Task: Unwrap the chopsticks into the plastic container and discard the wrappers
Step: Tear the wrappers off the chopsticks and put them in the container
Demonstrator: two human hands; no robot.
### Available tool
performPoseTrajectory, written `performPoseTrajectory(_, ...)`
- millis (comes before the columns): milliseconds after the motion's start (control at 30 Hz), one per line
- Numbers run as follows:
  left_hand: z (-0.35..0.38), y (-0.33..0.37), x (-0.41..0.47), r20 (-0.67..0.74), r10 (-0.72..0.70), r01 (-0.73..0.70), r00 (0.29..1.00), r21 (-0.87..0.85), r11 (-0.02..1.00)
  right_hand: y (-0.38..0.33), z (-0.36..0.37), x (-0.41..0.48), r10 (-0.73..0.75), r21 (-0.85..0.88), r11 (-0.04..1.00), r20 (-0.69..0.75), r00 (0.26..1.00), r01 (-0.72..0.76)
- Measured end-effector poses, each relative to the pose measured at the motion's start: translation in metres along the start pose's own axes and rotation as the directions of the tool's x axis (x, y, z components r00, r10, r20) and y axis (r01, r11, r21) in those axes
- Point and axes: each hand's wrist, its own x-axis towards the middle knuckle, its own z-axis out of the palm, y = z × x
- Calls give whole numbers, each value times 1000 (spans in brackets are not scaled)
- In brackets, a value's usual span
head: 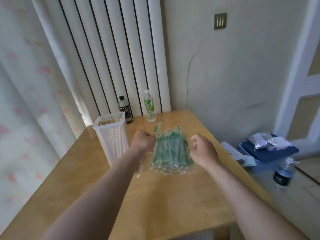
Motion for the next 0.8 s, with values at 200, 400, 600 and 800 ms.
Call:
performPoseTrajectory(200, 34, -4, 47, -1, -32, 32, 999, 106, 994, 50, 36, 7, 128, 7, 992, 8, 992, -128)
performPoseTrajectory(400, 60, -15, 76, 7, -20, 17, 1000, 243, 970, 51, 46, 13, 126, -41, 991, 5, 992, -126)
performPoseTrajectory(600, 76, -23, 89, 29, -12, 5, 1000, 231, 973, 50, 42, 12, 154, -37, 987, 29, 988, -153)
performPoseTrajectory(800, 69, -22, 88, -16, -87, 88, 996, 133, 987, 48, 41, 10, 171, -28, 985, 29, 985, -170)
